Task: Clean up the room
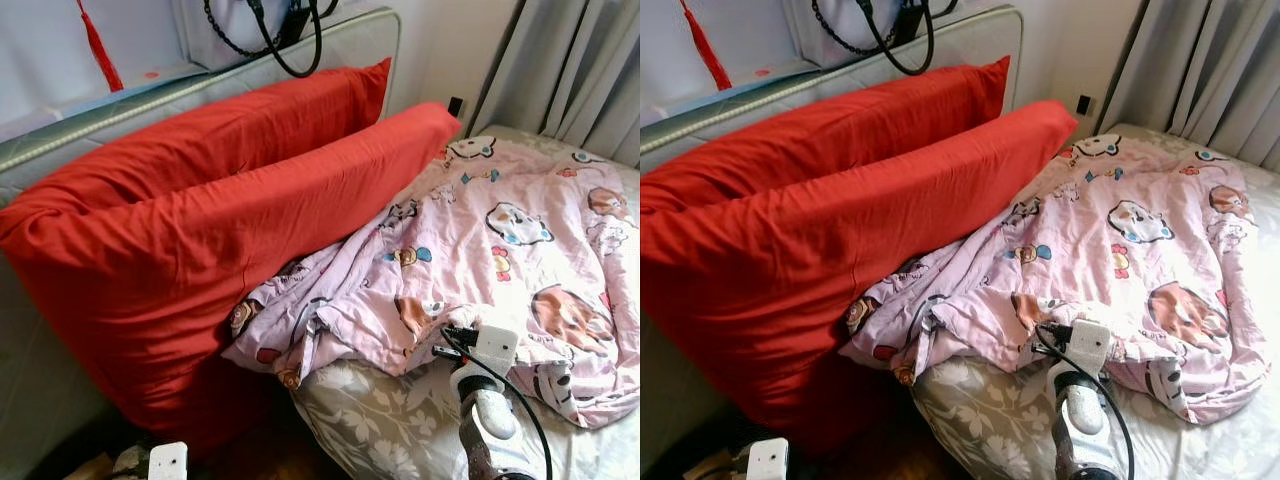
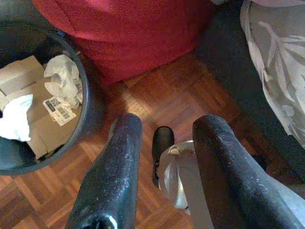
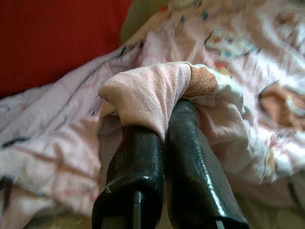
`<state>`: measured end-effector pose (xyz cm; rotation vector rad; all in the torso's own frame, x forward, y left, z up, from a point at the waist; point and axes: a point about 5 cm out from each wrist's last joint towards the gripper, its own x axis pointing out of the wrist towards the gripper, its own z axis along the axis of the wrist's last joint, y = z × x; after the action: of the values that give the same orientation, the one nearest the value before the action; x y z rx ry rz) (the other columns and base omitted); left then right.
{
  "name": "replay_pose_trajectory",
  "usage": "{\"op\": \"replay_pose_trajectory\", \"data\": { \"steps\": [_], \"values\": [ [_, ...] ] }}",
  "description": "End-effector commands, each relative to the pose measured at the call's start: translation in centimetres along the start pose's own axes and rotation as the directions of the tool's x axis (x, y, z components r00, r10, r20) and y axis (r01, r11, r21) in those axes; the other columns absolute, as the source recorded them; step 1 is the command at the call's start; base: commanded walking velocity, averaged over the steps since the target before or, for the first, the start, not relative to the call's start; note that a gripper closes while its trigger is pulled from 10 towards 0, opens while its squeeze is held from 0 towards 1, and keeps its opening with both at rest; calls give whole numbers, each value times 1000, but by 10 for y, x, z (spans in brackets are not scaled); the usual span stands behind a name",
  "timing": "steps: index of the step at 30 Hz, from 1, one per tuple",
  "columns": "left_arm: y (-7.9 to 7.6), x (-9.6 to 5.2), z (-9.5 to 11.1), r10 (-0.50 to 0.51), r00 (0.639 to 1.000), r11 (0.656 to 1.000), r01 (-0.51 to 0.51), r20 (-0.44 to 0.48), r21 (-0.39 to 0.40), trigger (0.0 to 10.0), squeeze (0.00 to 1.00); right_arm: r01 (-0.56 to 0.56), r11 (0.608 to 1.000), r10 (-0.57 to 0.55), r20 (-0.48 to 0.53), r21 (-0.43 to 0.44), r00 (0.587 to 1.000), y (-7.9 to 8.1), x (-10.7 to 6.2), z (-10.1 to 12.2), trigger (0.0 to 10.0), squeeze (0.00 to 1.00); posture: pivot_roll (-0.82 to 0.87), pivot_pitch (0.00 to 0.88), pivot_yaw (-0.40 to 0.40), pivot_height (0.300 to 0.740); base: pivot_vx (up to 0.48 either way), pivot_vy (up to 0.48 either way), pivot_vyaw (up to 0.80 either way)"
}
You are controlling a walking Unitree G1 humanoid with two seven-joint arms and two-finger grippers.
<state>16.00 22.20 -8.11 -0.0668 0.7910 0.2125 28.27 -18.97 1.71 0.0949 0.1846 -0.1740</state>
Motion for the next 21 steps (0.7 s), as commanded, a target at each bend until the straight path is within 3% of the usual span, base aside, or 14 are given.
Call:
{"op": "replay_pose_trajectory", "data": {
  "steps": [1,5,21],
  "values": [
    [5,-3,-7,25,999,999,-26,-27,-19,10000,0,7,1000,-6,34,-25,999,-3,-1,4,10000,0,118,112,-48,740,-240,0,0],
    [6,-3,-7,25,999,1000,-25,-21,-16,10000,0,30,997,-25,76,-71,997,-5,0,11,10000,0,113,123,-48,740,-182,0,0],
    [4,-4,-10,30,999,999,-31,-25,-24,10000,0,54,996,-48,86,-67,995,-3,-2,15,10000,0,113,148,-51,740,-211,0,0]
  ]
}}
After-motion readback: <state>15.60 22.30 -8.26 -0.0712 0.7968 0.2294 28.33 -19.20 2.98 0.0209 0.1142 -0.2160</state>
